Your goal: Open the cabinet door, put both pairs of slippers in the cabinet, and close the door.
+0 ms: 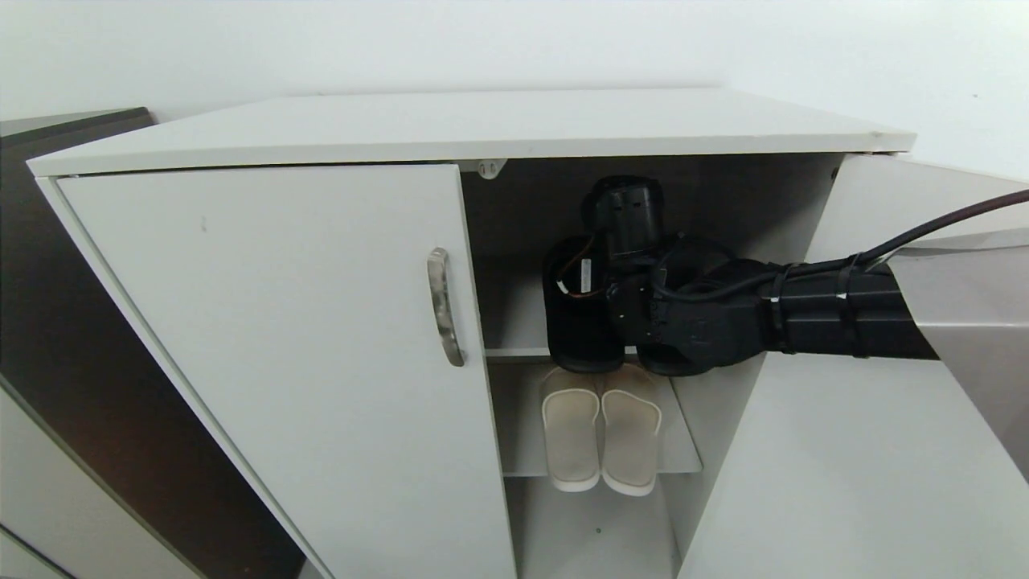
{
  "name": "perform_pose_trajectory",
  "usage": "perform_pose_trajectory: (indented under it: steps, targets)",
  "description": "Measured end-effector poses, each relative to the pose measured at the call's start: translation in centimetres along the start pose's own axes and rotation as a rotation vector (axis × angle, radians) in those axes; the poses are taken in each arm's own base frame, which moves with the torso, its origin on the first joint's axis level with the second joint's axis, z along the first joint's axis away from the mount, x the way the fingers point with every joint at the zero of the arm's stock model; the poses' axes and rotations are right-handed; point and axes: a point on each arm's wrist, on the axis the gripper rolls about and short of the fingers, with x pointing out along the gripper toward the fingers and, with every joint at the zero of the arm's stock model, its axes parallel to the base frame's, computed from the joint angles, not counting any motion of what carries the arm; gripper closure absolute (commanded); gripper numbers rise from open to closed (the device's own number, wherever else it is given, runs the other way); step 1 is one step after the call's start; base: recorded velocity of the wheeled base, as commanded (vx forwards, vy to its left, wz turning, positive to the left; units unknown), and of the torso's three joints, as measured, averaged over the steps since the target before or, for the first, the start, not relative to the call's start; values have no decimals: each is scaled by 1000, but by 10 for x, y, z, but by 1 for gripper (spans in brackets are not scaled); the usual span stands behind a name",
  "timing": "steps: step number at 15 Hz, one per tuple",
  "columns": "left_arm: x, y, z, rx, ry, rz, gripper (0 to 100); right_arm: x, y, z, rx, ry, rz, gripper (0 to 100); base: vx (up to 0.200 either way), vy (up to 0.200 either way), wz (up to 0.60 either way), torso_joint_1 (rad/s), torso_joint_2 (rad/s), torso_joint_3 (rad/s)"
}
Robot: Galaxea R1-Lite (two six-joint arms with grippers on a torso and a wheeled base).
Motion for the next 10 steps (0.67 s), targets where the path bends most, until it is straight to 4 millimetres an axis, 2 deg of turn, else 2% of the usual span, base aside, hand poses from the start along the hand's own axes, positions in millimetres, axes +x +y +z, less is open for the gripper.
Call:
perform_pose_trajectory:
  steps: [10]
  targets:
    - [0,0,0,0,0,0,100,14,4,-7,-8,14,-8,100,0,0,0,0,0,0]
